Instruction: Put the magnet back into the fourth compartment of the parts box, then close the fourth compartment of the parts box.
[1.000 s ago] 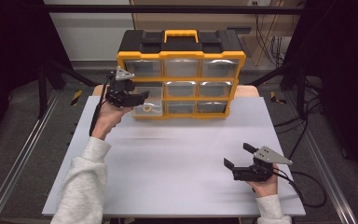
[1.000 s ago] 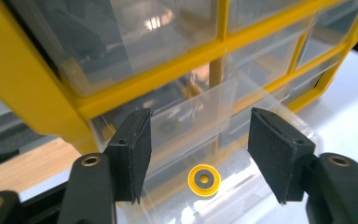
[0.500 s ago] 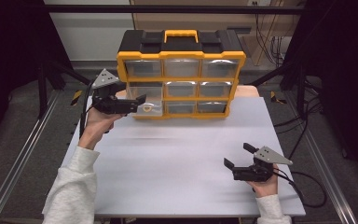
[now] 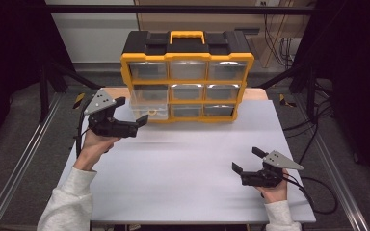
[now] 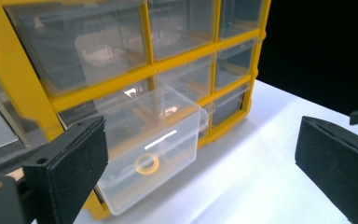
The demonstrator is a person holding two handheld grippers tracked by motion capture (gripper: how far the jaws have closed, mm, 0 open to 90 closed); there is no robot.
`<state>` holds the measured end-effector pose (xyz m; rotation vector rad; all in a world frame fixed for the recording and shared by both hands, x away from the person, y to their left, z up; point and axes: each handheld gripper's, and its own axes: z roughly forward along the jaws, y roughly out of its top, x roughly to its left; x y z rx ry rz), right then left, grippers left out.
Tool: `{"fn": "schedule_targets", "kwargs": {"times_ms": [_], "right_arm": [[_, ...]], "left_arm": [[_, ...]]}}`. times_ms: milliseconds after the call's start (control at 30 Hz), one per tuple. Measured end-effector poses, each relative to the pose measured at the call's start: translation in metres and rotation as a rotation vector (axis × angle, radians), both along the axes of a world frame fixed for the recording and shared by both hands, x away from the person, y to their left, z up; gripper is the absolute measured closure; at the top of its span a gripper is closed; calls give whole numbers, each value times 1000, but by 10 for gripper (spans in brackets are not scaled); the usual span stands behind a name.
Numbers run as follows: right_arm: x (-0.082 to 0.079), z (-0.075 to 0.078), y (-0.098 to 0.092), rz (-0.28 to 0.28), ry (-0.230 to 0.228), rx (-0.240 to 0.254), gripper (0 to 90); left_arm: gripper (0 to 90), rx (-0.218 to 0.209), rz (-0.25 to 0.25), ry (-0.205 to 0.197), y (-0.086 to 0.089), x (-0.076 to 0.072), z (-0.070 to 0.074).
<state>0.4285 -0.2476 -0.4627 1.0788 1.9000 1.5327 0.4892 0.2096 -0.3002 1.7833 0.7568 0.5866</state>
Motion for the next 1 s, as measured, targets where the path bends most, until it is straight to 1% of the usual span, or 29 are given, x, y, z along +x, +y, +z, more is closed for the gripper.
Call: {"fn": "schedule_targets", "kwargs": {"times_ms": [33,200,267,433,533,600,633,700,767,800,867,933,1000], "right_arm": [[0,0,0,1,-1,-1,0],[0,0,0,0,2,-3,0],[0,0,0,0,0,-5,0],[0,0,0,-1,-2,-3,0],[0,0,0,0,-3,1,0],[0,1,-1,-3,-4,1,0],[0,1,-1,-4,-5,-2,0],[0,1,-1,-2,-7,-2,0],[0,1,-1,-3,-8,-2,0],[0,1,-1,-3,-5,-2,0],[0,0,-1,-3,-4,-3,0],[0,0,0,-2,-2,-4,0],[0,0,0,-2,-1,-4,0]], "left_arm": [[21,-11,-3,-2,1,-3,-3],[20,-12,-7,0,5,-10,-12],[20,-21,-12,1,7,-14,-16],[28,-14,-12,4,8,-19,-26],[45,-14,-14,13,6,-20,-32],[75,-11,-18,14,5,-20,-36],[77,-9,-4,9,5,-20,-38],[109,-17,-1,13,4,-20,-42],[145,-5,7,16,3,-20,-45],[163,-9,7,21,3,-19,-47],[221,-5,15,29,3,-19,-51],[266,0,10,38,2,-18,-55],[336,5,17,50,0,-16,-58]]}}
